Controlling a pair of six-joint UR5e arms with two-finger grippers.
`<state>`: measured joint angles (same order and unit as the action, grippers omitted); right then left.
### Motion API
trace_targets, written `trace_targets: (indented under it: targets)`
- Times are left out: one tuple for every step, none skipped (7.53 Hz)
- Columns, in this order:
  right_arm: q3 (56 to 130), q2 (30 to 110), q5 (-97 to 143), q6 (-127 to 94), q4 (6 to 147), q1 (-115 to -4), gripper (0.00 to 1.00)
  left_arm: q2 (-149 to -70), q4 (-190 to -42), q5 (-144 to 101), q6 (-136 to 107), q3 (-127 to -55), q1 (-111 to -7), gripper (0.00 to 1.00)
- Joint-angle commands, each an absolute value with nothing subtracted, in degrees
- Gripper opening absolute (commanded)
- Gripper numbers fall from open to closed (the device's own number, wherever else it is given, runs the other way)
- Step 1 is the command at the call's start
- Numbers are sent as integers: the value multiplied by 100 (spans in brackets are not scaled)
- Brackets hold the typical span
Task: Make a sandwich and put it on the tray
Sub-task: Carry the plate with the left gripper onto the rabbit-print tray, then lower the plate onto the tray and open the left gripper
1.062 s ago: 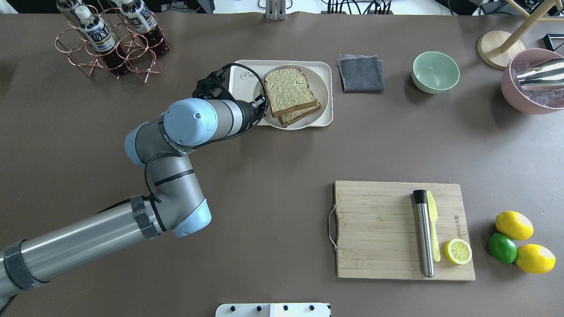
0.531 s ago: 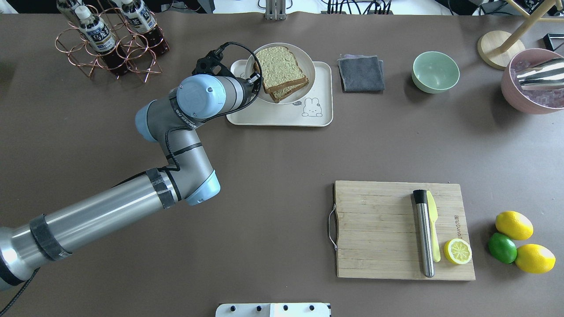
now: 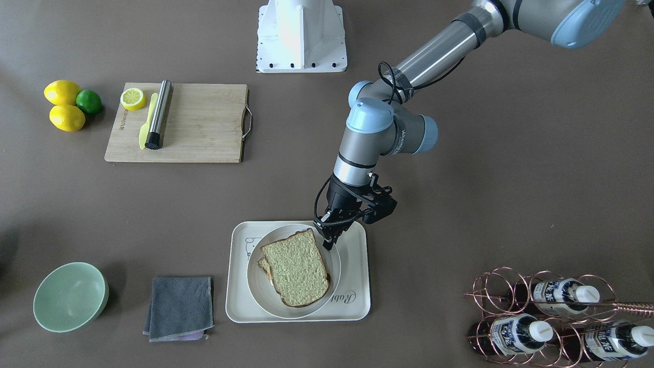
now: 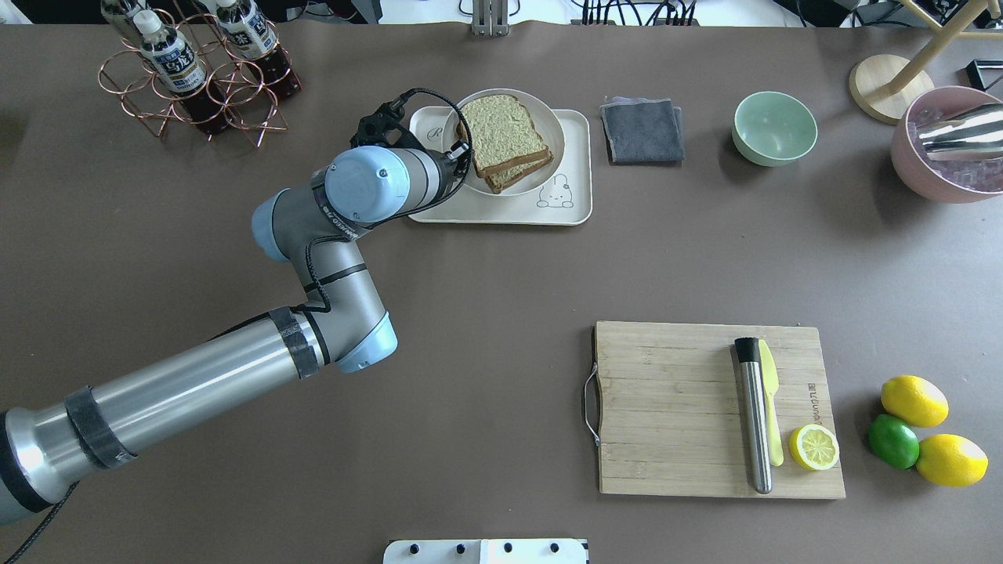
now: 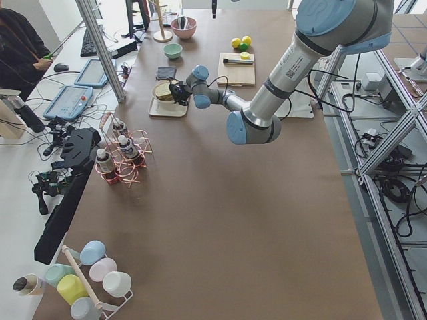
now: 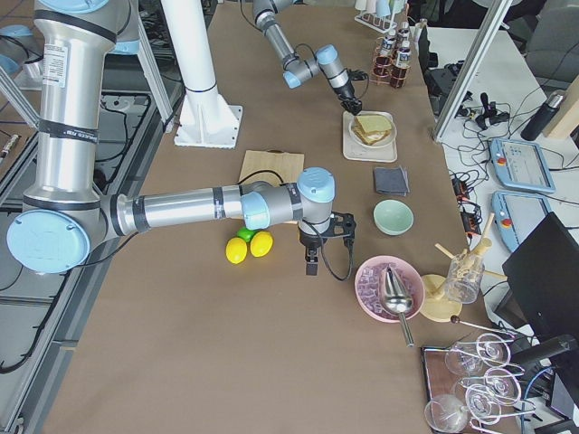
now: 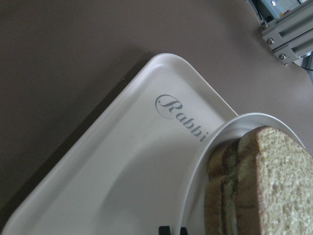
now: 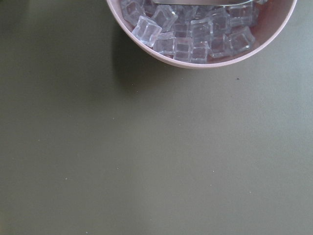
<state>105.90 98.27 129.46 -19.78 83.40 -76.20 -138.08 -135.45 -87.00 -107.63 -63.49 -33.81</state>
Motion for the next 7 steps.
trace_targets:
  targets:
    - [10591, 9835, 12955, -1978, 8358, -7620, 100, -13816, -13553, -8701, -10433, -6337, -3331, 0]
    - [10591, 9835, 12981, -1978, 8358, -7620, 100, -13808, -13544, -8692, -10389, -6337, -3331, 17]
    - [10591, 9835, 12981, -1978, 8358, -7620, 100, -13799, -13544, -8692, -10302, -6337, -3331, 31]
    - [10591, 9826, 12981, -1978, 8358, -7620, 100, -13790, -13544, -8692, -10292, -6337, -3348, 39]
    - [10591, 9826, 12981, -1978, 8358, -7620, 100, -13790, -13544, -8692, -10292, -6337, -3357, 46]
    - [10591, 9817, 12981, -1978, 8367, -7620, 100, -13799, -13544, -8692, -10301, -6346, -3366, 98]
    - [10591, 9817, 12981, -1978, 8376, -7620, 100, -13808, -13544, -8701, -10301, -6398, -3410, 98]
